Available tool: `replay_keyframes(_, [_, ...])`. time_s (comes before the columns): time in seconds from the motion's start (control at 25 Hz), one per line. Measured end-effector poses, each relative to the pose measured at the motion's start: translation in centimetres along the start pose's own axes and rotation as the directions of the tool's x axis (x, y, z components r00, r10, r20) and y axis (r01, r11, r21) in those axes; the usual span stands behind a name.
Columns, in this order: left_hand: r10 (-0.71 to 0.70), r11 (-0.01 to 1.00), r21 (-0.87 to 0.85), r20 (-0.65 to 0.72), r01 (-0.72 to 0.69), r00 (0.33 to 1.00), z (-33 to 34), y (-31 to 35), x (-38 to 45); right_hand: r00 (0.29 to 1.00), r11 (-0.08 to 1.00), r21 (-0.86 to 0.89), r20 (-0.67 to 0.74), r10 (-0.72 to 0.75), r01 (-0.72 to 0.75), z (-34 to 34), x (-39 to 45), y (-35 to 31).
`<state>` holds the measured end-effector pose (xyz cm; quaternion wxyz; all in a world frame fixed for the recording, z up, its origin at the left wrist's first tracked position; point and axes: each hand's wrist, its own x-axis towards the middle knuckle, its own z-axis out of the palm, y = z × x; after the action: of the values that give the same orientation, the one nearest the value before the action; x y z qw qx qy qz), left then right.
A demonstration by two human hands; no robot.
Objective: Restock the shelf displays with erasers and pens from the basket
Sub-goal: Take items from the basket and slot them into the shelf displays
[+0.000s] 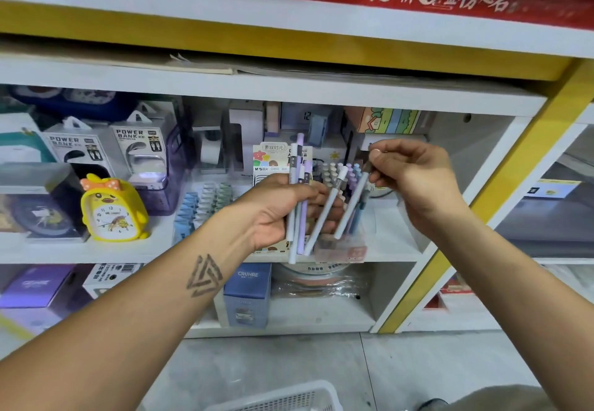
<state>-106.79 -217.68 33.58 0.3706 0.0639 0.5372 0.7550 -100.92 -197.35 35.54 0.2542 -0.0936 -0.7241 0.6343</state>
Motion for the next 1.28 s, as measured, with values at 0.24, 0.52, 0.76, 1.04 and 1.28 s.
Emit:
replay_keyframes(0.24, [-0.143, 0.988, 0.056, -0.04, 0.145, 0.989, 0.0, 0.3, -0.1, 0.982, 0.888, -0.417, 0.093, -0.167, 0.191, -0.1, 0.0, 1.0])
replay_keyframes(0.52, [-0.099, 0.993, 0.057, -0.051, 0.102, 0.994, 0.2, -0.1, 0.0, 0.965, 0.742, -0.618, 0.183, -0.186, 0.26, 0.6, -0.3, 2.7])
replay_keyframes(0.76, [-0.066, 0.995, 0.074, -0.06, 0.07, 0.996, 0.2, -0.1, -0.2, 0.942, 0.703, -0.629, 0.264, -0.209, 0.332, 0.3, 0.0, 2.0])
replay_keyframes(1.04, [-0.031, 0.996, 0.083, -0.028, 0.033, 0.999, 0.1, -0.3, -0.2, 0.862, 0.531, -0.679, 0.389, -0.326, 0.507, 0.5, 0.1, 2.5])
replay_keyframes(1.28, [0.0, 0.995, 0.102, -0.001, 0.0, 1.0, 0.0, -0.6, 0.1, 0.913, 0.496, -0.767, 0.364, -0.185, 0.407, 1.1, 0.1, 2.5])
